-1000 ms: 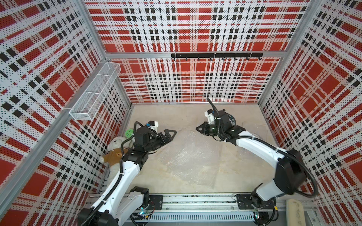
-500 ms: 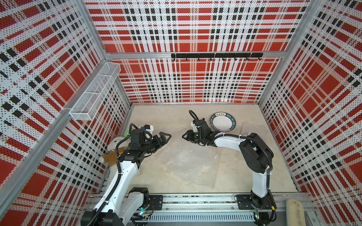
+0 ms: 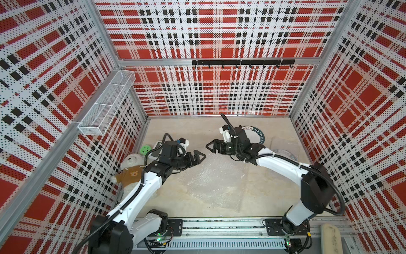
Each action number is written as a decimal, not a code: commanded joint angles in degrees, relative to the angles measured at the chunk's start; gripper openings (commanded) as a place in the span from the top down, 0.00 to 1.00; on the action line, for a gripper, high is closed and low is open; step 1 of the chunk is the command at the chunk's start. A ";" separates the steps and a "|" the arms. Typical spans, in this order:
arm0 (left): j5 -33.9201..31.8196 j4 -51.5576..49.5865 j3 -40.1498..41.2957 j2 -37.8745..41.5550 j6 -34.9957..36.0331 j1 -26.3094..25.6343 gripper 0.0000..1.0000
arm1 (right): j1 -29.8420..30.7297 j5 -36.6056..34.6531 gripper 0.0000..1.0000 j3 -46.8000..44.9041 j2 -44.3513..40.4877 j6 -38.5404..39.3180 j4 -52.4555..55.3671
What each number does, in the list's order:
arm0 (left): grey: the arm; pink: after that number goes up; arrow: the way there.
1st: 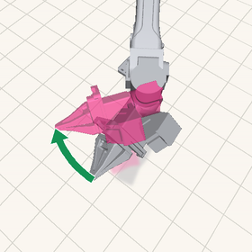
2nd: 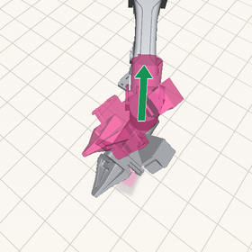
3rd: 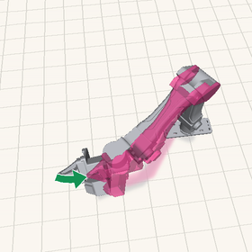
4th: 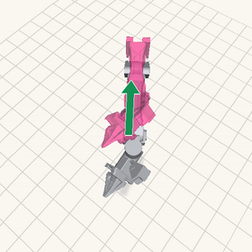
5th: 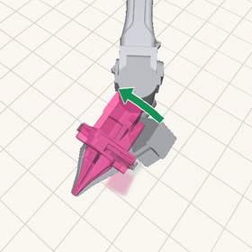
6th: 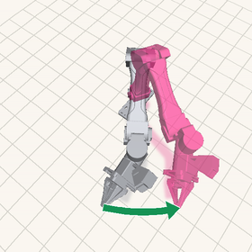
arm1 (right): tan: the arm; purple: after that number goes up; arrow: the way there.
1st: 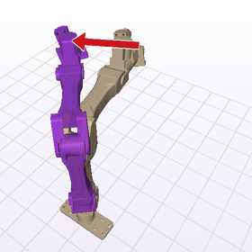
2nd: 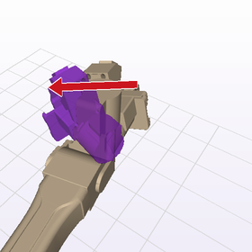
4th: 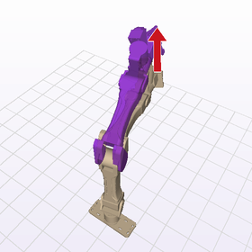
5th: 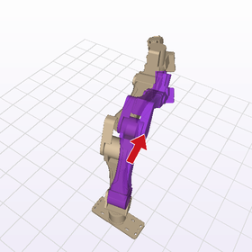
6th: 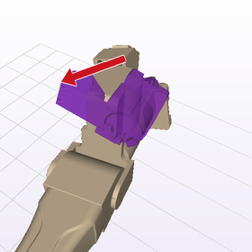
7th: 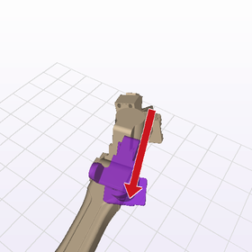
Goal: Unpack dinner plates from bubble wrap
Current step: Adjust the bubble wrap on the bubble wrap.
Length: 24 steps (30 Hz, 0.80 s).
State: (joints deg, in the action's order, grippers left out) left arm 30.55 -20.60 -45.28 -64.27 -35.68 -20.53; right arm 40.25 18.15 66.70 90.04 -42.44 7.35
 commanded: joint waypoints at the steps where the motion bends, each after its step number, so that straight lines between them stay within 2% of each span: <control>1: -2.85 2.68 -0.02 -3.46 0.86 -3.94 0.00 | -1.51 -0.23 0.06 -9.22 -3.84 -0.07 1.97; 4: -3.15 7.14 1.18 -7.62 -0.72 -6.33 0.01 | -1.80 -1.79 0.00 -16.21 -7.33 -0.90 1.19; 11: -5.46 12.43 4.64 -15.91 -2.99 -7.82 0.01 | -2.25 -1.10 0.00 -25.71 -6.69 -4.32 -4.61; 17: -7.75 14.77 11.76 -13.69 -5.39 -6.19 0.01 | -3.35 1.05 0.00 -27.19 -1.46 -3.58 -8.83; 24: -11.64 14.30 18.11 -8.36 -8.52 -5.77 0.01 | -4.54 4.81 0.00 -21.99 7.48 0.24 -11.22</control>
State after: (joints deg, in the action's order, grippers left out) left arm 22.22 -6.59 -29.52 -75.64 -41.67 -26.70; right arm 36.18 21.58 43.35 94.11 -44.03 -1.21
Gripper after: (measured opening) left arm 0.994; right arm 0.998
